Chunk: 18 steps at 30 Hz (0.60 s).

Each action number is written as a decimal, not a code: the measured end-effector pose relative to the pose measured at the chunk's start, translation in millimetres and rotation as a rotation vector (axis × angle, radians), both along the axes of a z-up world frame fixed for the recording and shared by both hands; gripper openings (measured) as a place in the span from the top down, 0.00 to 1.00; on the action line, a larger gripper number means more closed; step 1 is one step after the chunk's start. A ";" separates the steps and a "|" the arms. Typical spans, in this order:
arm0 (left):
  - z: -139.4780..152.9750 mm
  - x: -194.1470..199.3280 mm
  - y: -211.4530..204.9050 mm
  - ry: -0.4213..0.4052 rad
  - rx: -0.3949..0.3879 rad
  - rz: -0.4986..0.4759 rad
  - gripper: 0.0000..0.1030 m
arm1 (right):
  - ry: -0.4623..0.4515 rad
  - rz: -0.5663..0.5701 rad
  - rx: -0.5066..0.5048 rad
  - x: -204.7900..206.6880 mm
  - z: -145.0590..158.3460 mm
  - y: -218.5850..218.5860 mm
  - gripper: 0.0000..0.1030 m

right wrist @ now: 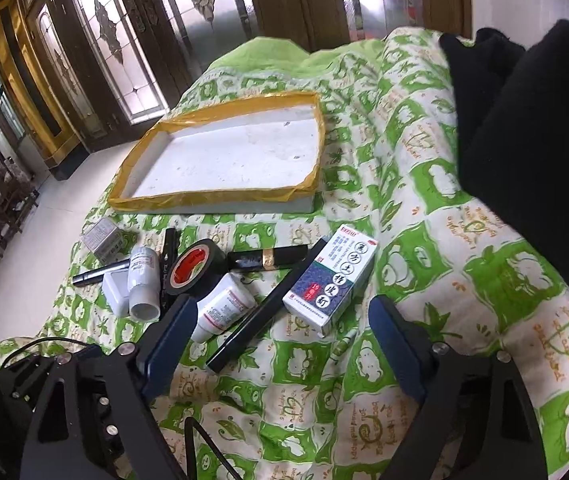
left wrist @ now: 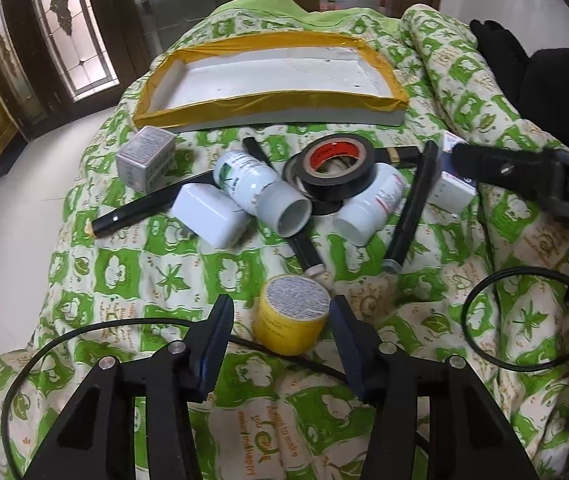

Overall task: Organize rigid objects
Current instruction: 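Grasp the yellow tape roll with the left tool while the right tool grasps the black marker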

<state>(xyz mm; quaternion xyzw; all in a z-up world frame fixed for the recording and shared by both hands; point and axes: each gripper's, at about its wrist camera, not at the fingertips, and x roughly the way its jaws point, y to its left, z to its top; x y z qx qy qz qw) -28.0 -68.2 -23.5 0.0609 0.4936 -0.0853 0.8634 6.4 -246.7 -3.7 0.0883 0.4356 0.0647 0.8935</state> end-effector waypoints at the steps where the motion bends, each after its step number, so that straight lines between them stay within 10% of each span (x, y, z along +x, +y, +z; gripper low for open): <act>1: 0.1 0.1 0.3 0.002 -0.005 0.000 0.49 | 0.025 0.021 0.019 2.5 -1.6 2.1 0.25; 7: -6.9 5.2 -0.8 0.036 0.006 -0.001 0.48 | 0.244 0.069 0.096 20.2 -38.3 21.9 0.51; 18: -19.6 13.2 -10.5 0.061 0.044 -0.028 0.59 | 0.344 -0.061 0.257 51.6 -72.7 1.9 0.79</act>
